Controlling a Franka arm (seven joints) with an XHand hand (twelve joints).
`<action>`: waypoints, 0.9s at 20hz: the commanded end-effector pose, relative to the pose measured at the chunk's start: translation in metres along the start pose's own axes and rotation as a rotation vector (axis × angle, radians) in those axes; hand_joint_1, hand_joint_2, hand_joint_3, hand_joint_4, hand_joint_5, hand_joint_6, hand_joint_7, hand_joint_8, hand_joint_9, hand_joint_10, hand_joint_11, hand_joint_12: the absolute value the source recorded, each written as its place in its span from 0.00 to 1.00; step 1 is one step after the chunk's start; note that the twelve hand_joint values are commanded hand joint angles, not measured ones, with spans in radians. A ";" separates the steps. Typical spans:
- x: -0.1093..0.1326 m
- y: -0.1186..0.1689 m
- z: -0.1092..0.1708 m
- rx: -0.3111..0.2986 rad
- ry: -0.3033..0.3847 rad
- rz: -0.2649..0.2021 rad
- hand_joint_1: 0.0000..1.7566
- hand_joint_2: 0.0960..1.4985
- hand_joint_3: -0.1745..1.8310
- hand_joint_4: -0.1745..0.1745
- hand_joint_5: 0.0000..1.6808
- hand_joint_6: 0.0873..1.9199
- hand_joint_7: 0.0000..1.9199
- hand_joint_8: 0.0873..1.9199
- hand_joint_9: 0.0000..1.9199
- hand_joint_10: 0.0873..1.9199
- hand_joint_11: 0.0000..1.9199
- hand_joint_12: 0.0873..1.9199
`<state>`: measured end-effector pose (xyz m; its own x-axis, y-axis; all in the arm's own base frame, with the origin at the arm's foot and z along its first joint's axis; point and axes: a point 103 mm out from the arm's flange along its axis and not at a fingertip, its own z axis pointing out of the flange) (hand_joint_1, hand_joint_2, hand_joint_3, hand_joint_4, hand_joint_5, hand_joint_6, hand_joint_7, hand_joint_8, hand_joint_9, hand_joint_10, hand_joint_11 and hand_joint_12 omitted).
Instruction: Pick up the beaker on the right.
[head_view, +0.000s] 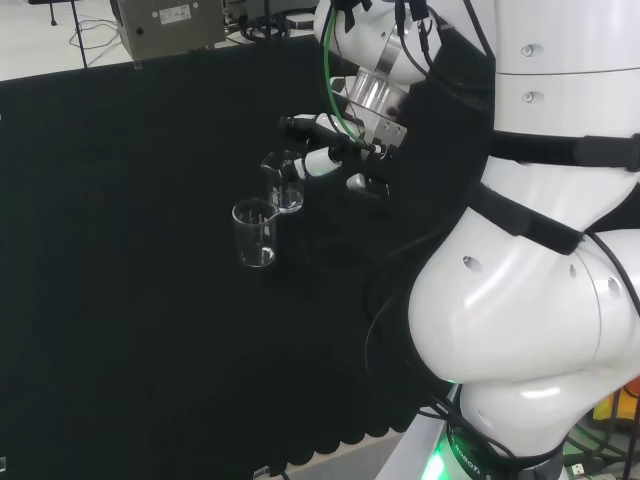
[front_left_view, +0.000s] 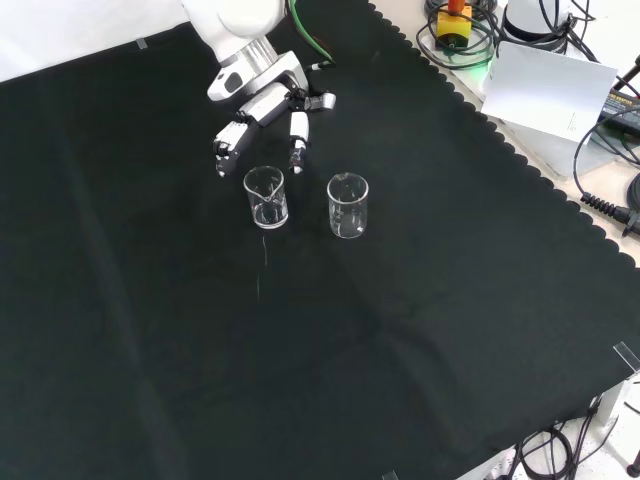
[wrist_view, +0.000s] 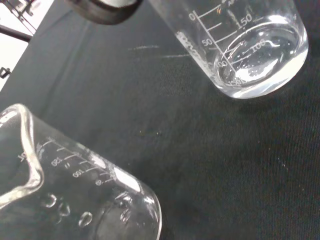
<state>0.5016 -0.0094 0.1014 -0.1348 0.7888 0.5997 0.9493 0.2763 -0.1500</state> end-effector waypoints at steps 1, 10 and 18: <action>-0.010 0.003 0.004 0.014 0.053 -0.022 0.53 0.55 0.00 0.47 0.23 0.00 0.06 0.26 0.13 0.30 0.00 0.68; -0.016 0.003 0.023 0.012 0.090 -0.018 0.54 0.55 0.00 0.44 0.26 0.00 0.09 0.28 0.16 0.30 0.00 0.70; -0.016 0.004 0.035 0.000 0.144 -0.022 0.54 0.56 0.00 0.43 0.30 0.00 0.12 0.29 0.19 0.29 0.00 0.71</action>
<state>0.4986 -0.0050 0.0686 -0.1175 0.7117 0.6925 0.9450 0.2946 -0.1424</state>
